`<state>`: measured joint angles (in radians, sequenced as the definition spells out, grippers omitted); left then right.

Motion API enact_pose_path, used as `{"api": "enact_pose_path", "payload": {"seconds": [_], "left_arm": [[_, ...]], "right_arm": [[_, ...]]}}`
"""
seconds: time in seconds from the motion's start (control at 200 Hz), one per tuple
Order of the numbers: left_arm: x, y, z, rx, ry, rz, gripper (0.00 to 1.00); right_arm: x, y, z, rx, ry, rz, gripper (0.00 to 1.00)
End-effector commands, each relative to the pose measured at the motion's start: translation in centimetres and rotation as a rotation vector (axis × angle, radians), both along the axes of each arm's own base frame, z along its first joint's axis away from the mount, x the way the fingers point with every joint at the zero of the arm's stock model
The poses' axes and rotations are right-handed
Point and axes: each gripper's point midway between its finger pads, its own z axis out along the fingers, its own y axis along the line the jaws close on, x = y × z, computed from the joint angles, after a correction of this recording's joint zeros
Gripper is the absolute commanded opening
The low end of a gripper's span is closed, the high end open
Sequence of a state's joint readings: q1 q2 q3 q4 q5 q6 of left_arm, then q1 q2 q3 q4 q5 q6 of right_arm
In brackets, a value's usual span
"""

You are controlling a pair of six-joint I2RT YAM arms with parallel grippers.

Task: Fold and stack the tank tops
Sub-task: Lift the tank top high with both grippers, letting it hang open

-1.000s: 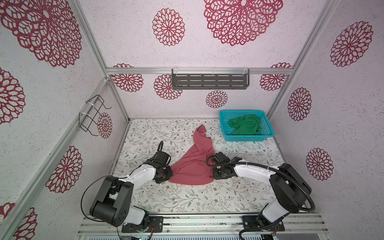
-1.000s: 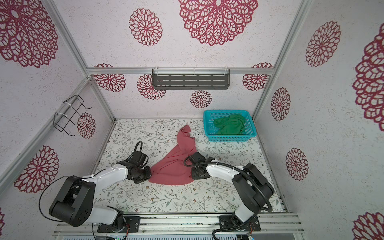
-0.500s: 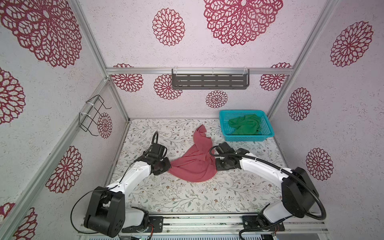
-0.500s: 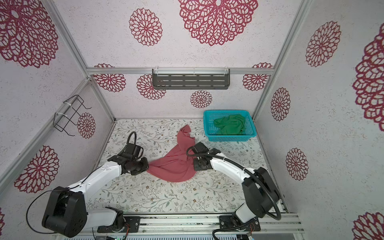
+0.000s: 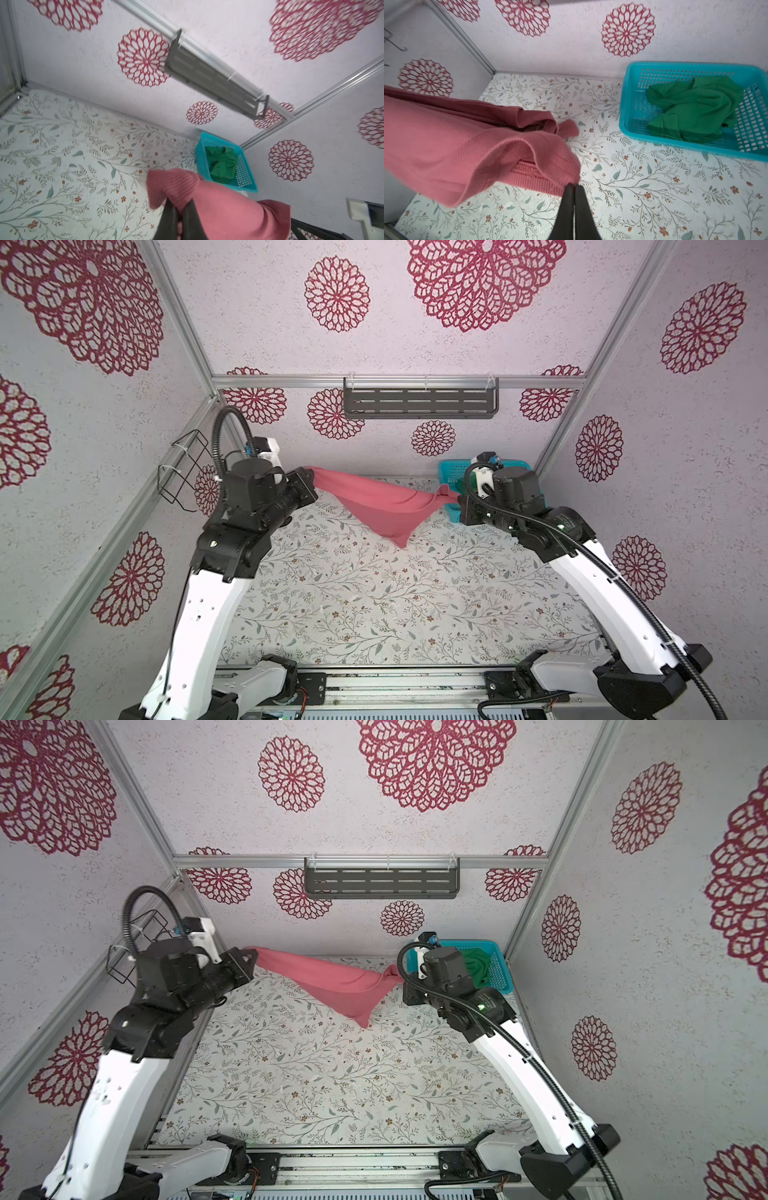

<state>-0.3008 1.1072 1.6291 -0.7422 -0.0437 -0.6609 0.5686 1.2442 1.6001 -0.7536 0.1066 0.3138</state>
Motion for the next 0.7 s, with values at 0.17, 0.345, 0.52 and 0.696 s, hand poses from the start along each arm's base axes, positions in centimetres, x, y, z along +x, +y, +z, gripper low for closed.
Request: {"api": "enact_pose_path", "payload": {"seconds": [0.17, 0.345, 0.52, 0.696], "left_arm": [[-3.3, 0.5, -0.3, 0.070, 0.024, 0.010, 0.00], [1.6, 1.1, -1.9, 0.080, 0.072, 0.019, 0.00], [6.5, 1.4, -1.1, 0.081, 0.061, 0.013, 0.00], [8.3, 1.0, 2.5, 0.115, 0.006, -0.010, 0.00]], "right_arm": [[-2.1, -1.3, 3.8, -0.013, -0.101, 0.034, 0.00], [2.1, -0.8, 3.4, -0.106, -0.119, 0.001, 0.00], [7.3, -0.1, 4.9, -0.125, -0.169, -0.003, 0.00], [8.7, 0.6, 8.6, -0.121, -0.250, 0.018, 0.00]]}}
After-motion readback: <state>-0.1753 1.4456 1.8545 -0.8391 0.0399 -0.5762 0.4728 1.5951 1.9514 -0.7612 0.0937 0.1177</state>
